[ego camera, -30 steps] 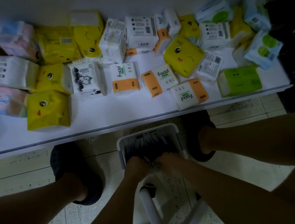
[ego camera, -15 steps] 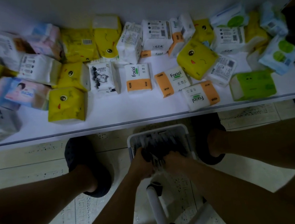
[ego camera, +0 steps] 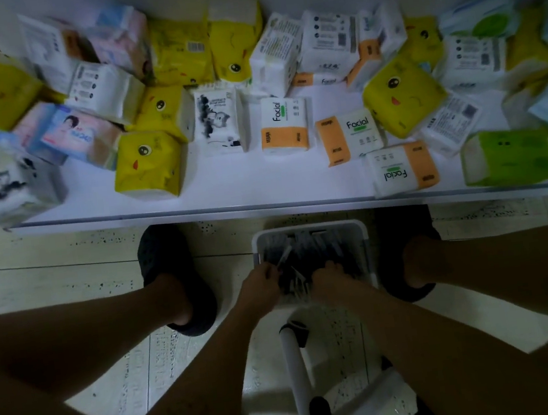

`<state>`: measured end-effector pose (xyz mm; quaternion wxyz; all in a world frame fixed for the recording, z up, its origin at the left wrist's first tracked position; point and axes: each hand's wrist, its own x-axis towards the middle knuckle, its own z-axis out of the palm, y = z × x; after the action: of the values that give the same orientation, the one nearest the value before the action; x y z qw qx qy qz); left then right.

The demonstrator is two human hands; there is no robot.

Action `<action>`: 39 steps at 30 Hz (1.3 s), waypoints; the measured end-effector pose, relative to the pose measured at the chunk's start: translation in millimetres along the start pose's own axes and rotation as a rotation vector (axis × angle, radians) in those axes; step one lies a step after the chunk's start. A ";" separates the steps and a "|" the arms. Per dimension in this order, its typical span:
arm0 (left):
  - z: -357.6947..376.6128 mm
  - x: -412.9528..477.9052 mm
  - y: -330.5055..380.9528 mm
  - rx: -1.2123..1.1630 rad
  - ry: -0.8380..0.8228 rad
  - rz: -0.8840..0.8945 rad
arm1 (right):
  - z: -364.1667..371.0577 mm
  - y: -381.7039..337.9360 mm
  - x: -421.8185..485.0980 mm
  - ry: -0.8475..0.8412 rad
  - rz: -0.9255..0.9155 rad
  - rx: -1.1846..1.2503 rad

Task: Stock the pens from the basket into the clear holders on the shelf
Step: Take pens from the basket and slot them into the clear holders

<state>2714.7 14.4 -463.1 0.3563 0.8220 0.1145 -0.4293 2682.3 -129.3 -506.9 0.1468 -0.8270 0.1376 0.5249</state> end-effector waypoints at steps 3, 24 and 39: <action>-0.1 -0.9 0.3 -0.035 -0.001 -0.021 | -7.9 -4.1 0.4 -0.010 0.012 0.033; -7.0 -20.1 30.0 -0.240 0.045 0.157 | -29.0 13.4 -54.8 0.325 -0.122 0.712; -37.2 -95.0 95.5 -0.441 0.276 0.616 | -89.4 0.6 -164.3 0.814 -0.465 0.736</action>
<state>2727.7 -17.8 -327.7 0.6173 0.7717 -0.0008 -0.1532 2688.5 -152.4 -321.4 0.4703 -0.8649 0.1710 0.0378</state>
